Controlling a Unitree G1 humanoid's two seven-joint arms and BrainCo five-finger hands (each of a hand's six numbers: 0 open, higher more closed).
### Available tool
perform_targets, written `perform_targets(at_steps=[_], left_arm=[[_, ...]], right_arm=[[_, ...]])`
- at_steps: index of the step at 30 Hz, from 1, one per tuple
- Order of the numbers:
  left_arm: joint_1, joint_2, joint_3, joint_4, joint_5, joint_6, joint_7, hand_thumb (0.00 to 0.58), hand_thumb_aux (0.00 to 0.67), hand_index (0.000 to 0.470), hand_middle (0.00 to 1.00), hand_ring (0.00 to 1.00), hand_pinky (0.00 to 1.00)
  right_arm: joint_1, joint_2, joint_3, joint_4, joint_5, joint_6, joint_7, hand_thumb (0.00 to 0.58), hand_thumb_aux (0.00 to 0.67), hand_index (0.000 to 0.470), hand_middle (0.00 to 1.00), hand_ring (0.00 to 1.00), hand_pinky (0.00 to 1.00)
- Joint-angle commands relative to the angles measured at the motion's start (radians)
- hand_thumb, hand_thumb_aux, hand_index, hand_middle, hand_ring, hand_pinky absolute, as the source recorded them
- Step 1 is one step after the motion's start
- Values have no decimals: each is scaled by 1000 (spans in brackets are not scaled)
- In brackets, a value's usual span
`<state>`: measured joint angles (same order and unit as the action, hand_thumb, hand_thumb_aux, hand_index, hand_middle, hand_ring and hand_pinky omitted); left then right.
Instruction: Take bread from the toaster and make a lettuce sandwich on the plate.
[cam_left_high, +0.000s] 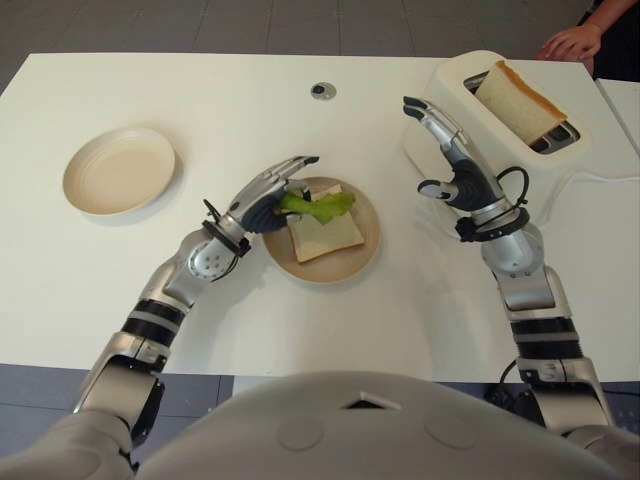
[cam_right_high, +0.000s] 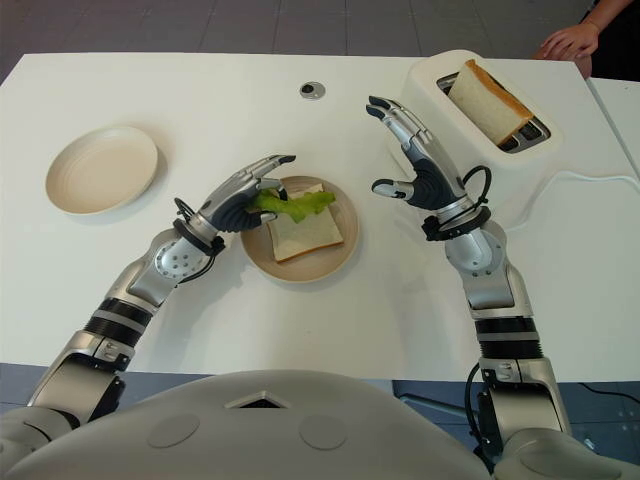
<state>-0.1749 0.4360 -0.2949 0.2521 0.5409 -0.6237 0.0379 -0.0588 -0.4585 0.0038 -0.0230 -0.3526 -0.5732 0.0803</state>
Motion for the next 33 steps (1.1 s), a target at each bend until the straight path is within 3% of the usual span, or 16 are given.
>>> perform_targets(at_steps=[1,9,10,12,13,14,20,23,26,29,33], left_arm=[[-29,-2,17,5,44,9,37,580,670,470,0,0,0],[-26,9,-63,109,115,5,-4,580,665,466,0,0,0],[-27,7,-72,119,119,4,-10,539,491,345,0,0,0],[-32,7,-87,138,130,5,-15,511,439,308,0,0,0],[-30,9,-87,135,126,4,-19,297,202,142,0,0,0],[-27,13,-83,124,118,3,-23,0,0,0,0,0,0],[-28,35,-51,78,102,20,-26,0,0,0,0,0,0],[-25,48,-30,52,104,33,-20,0,0,0,0,0,0],[-21,46,-7,32,99,44,2,0,0,0,0,0,0],[-16,24,29,9,68,35,46,0,0,0,0,0,0],[-6,3,43,0,42,27,67,0,0,0,0,0,0]], right_arm=[[10,3,5,14,8,-5,5,0,0,0,0,0,0],[15,-7,-9,7,16,-4,8,0,0,0,0,0,0],[14,-7,-10,5,17,-2,9,0,0,0,0,0,0],[14,-6,-12,1,16,-1,10,0,0,0,0,0,0],[13,-7,-14,1,16,-1,11,0,0,0,0,0,0],[13,-8,-16,1,17,-1,12,0,0,0,0,0,0],[31,-36,-100,-47,15,4,-18,0,0,0,0,0,0],[18,-53,-299,-148,-41,31,-141,0,0,0,0,0,0],[-30,-83,-437,-149,-147,161,-250,0,0,0,0,0,0],[-66,-171,-389,59,-296,295,-269,0,0,0,0,0,0],[-88,-222,-300,220,-365,341,-293,0,0,0,0,0,0]])
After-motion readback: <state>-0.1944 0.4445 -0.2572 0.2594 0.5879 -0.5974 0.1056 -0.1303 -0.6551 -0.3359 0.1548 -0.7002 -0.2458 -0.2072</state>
